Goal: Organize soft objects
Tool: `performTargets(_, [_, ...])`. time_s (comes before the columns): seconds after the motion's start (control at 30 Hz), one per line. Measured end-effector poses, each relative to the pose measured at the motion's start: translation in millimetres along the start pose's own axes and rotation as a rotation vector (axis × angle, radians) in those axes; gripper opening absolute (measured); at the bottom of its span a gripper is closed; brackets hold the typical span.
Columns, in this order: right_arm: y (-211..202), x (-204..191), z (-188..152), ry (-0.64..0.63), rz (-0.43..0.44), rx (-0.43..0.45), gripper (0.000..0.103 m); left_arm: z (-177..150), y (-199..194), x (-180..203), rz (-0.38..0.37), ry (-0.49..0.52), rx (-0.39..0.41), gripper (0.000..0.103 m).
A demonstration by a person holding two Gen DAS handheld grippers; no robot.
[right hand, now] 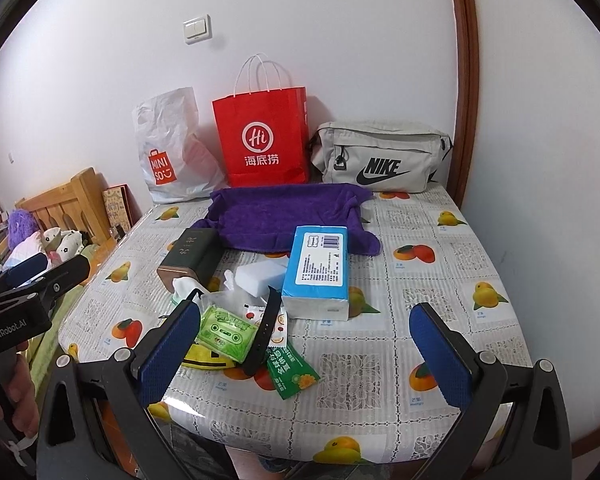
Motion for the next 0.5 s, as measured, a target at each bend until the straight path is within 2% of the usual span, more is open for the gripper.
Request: performTargets(0.5, [-3.7,-5.6,0.9,0.000,0.007,0.001,0.103,-3.2,-5.2,3.3,-0.002,0.003,-0.002,0.103])
Point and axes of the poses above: each gripper's, at about its wrist camera, not at the fingertips, and y roughly the way its jaws point, x to its right, z to its top, the point moved 6 cm from there along y, roughly the way its jaws point, and after that the axes turned 3 degrees about -x, right-handed, at the moved point
